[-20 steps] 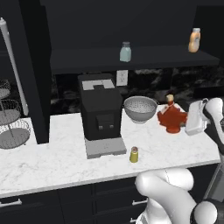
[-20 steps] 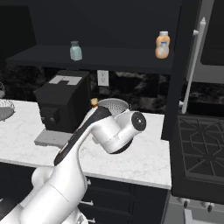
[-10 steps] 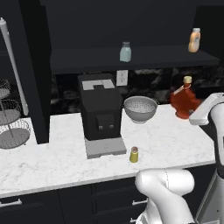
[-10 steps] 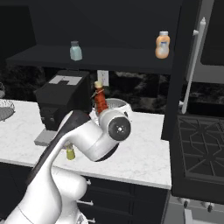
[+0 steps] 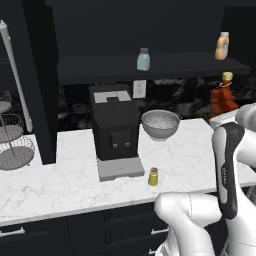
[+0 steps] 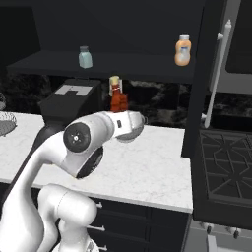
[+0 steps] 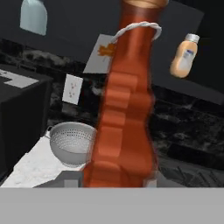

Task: Put the shaker and condiment bottle from the counter next to their counterparts in the cabinet.

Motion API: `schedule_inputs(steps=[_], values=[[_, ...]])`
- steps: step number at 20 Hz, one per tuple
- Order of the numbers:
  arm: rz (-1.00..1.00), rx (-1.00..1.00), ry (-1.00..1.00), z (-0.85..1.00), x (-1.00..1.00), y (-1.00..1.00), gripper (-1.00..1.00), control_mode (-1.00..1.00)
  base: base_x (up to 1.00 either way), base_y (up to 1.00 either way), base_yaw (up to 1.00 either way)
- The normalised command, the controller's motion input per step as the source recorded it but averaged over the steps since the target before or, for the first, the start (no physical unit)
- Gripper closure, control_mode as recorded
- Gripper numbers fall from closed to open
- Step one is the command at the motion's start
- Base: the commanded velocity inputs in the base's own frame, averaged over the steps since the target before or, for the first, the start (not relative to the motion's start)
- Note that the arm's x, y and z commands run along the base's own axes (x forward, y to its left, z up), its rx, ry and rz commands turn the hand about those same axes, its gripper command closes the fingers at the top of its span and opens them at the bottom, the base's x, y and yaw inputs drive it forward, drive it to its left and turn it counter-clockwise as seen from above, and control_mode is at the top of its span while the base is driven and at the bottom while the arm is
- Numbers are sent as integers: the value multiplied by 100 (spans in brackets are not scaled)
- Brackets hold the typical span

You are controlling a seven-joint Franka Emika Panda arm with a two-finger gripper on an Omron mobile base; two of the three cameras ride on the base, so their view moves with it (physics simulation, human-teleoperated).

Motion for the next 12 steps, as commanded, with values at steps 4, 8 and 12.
schedule_inputs(steps=[4,8,12], values=[[-40,0,-15,61,-27,10,100,-100,0,0,0],[-38,0,-11,58,-10,16,100,-100,0,0,0],[-30,0,-11,62,-10,6,100,-100,0,0,0]])
